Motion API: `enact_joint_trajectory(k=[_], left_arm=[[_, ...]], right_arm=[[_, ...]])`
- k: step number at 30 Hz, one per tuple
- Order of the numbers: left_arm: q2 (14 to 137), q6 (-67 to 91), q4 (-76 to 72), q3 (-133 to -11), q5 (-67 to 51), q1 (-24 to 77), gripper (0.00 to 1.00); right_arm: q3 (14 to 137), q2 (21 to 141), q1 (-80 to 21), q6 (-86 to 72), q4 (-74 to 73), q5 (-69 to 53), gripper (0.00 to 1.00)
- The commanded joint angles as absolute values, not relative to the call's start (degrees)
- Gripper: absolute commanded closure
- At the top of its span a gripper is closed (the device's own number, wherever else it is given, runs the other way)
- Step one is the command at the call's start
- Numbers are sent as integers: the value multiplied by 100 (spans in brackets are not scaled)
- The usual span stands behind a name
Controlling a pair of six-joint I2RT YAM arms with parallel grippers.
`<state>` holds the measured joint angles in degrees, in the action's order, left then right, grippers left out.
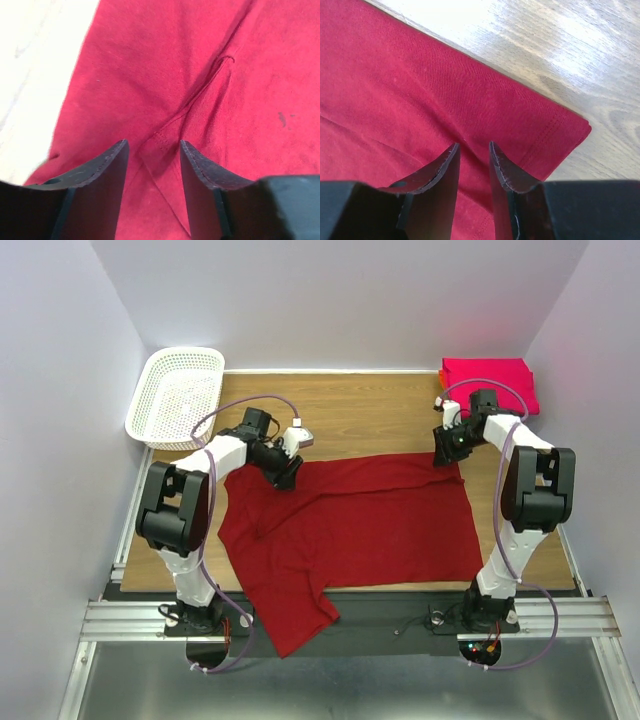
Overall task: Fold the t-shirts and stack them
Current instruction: Fold the tshirt
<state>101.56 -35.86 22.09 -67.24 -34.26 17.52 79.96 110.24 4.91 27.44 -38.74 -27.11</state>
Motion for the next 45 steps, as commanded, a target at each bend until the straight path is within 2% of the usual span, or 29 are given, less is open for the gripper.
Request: enact_joint_trajectory(k=[1,3,5,8,9,11,19,20,21,24,28,32,33,35,41,45], left_arm=[[10239,-3612,2311,-6943,-3700,1740,48],[10248,-3691,2417,-6908,-3700,1740,50],[10204,-3779,2627,-6899,-3735,1749,58],[10012,-4033,3030,-6900,-3840,1758,82],[9785,-4095,3093,-6873,-3867,1775,95],[9494,-4166,3190,-6716,-3841,1880,100],[8868,-3876,3533,-5952,-3534,3566,100],[8886,-3876,3585,-5907,-3446,3734,97],[8903,-3893,3638,-5880,-3384,3857,75],[8842,-3999,3840,-5924,-3332,3938,56],[8430,-4104,3981,-6248,-3331,3359,47],[8472,-4113,3938,-6784,-3516,1840,48],[8499,-4113,3790,-6898,-3490,1228,48],[8648,-3930,3326,-6934,-3149,610,49],[9456,-3745,2603,-7048,-2094,53,49],[9931,-3727,2383,-7136,-1846,-167,49]], right_arm=[[8253,10969,536,2716,-3885,-2619,65],[8270,10960,536,2725,-3885,-2602,65],[8297,10942,536,2733,-3885,-2575,65],[8279,10899,536,2768,-3894,-2523,65],[8271,10890,536,2769,-3894,-2514,65],[8253,10855,536,2786,-3894,-2505,65],[8314,10925,545,2821,-3902,-2365,67],[8332,10942,545,2821,-3894,-2338,67],[8349,10960,545,2830,-3894,-2320,65],[8420,10986,545,2848,-3911,-2276,63],[8516,11056,545,2856,-3929,-2232,62],[8674,11197,545,2839,-3929,-2241,62],[8779,11232,545,2795,-3929,-2233,62],[8929,11372,545,2725,-3929,-2180,62],[9140,11750,536,2698,-3920,-1899,62],[9220,11926,527,2654,-3920,-1890,62]])
